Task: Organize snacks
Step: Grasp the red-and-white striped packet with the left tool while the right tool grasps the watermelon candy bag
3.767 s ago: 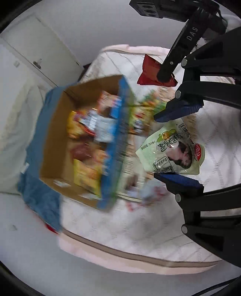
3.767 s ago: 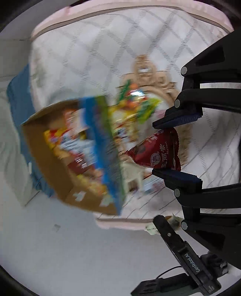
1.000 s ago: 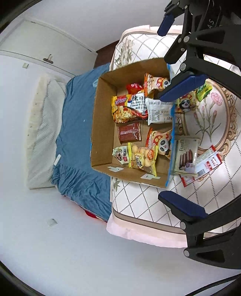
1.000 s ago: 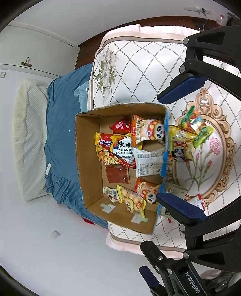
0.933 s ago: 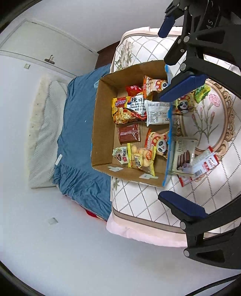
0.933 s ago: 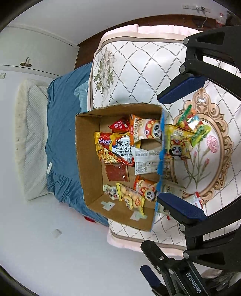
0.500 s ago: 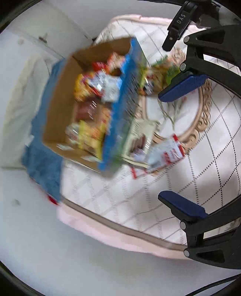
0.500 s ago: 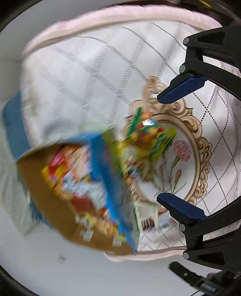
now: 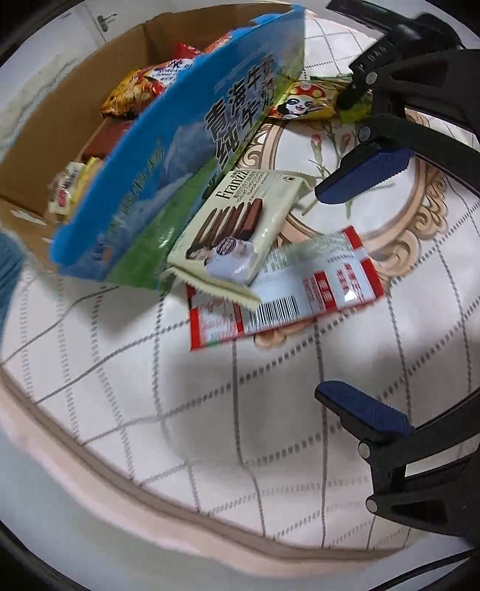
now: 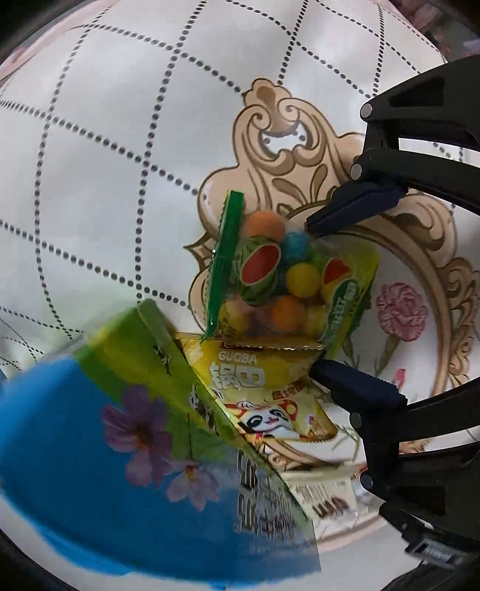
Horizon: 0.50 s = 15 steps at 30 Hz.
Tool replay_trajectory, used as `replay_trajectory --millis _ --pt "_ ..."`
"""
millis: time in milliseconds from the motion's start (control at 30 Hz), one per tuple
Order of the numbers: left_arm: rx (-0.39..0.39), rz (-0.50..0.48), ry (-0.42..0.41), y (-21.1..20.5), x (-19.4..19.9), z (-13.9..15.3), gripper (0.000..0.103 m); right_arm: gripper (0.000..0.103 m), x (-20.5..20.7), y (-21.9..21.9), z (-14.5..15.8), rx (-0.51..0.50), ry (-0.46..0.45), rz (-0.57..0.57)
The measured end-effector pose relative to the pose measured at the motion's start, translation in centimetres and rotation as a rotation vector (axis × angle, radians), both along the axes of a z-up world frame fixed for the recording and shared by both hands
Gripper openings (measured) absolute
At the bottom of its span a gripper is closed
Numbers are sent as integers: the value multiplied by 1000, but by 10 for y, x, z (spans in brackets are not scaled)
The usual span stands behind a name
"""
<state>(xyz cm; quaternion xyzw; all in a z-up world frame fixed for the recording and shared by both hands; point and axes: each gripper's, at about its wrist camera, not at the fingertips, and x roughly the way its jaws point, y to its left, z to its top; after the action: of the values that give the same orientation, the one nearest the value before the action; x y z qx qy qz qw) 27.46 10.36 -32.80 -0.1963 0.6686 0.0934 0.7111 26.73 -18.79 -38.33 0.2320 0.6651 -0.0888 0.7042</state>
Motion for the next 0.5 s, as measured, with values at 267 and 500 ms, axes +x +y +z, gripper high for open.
replay_trajectory --millis 267,500 --pt "98 -72 77 -27 24 -31 98 62 9 14 2 -49 4 82" --pt "212 -218 53 -51 25 -37 92 61 -6 10 9 -49 41 201"
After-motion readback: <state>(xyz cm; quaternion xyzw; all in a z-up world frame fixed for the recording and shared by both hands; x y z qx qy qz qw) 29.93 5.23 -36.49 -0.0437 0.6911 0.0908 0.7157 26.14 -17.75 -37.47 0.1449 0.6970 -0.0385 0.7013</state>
